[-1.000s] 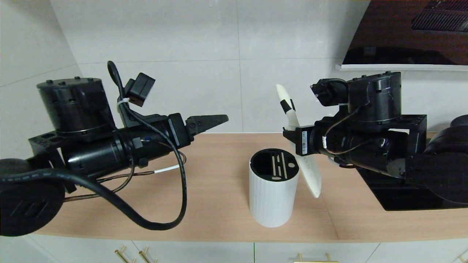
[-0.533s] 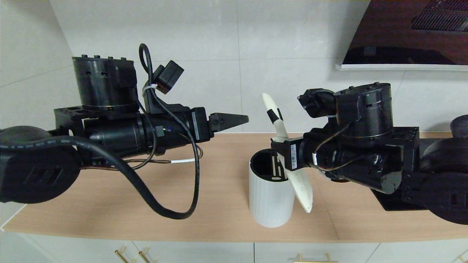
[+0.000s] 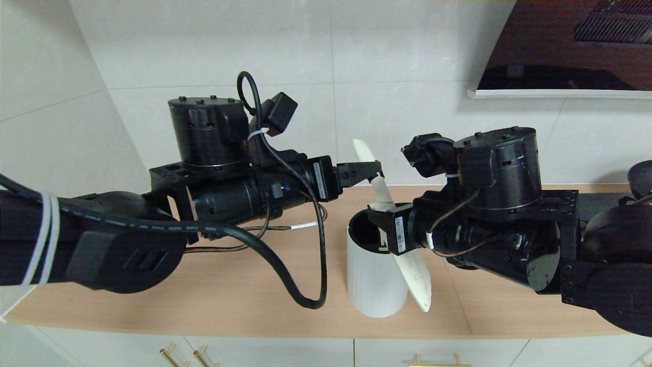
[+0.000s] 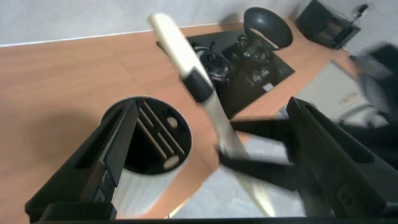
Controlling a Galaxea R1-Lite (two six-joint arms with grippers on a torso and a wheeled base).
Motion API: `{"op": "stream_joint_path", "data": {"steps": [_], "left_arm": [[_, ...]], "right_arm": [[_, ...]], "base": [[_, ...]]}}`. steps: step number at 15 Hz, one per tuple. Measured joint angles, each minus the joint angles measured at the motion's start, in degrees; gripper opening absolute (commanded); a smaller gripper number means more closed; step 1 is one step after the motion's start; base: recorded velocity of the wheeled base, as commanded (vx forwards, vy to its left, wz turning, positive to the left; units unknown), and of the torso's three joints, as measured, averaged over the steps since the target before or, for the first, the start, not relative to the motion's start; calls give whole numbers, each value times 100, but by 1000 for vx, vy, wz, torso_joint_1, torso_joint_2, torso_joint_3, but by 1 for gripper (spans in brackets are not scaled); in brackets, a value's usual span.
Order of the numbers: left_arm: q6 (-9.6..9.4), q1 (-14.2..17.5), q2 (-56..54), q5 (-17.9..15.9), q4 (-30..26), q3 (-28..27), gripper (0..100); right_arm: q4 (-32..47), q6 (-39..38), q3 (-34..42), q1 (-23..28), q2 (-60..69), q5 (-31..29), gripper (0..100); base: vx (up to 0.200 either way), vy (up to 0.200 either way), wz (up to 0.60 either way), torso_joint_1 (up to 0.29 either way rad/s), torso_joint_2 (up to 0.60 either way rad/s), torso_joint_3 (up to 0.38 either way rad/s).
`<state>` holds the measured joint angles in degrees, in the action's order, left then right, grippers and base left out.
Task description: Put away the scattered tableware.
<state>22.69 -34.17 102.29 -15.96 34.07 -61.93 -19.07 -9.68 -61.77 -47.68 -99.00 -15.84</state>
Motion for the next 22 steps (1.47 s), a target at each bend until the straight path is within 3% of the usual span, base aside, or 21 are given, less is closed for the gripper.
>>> {"op": "stream_joint_path", "data": {"steps": [4, 8, 18, 19, 22], "left_arm": [[20, -34, 215, -7, 39, -20, 100], [323, -55, 267, -11, 318, -72, 100], [350, -257, 394, 12, 378, -63, 100], [350, -265, 400, 15, 378, -61, 0], [350, -265, 418, 23, 378, -61, 0]], "right_arm": [[-20, -17, 44, -151, 77, -6, 0], [-99, -15, 98, -256, 96, -1, 0], [-146, -68, 152, -383, 77, 11, 0], [-146, -69, 157, -386, 77, 10, 0], [-149, -68, 171, -391, 77, 10, 0]], "base": [[0, 0, 0, 0, 0, 0], [0, 0, 0, 0, 0, 0], [0, 0, 0, 0, 0, 0], [0, 0, 0, 0, 0, 0], [0, 0, 0, 0, 0, 0]]}}
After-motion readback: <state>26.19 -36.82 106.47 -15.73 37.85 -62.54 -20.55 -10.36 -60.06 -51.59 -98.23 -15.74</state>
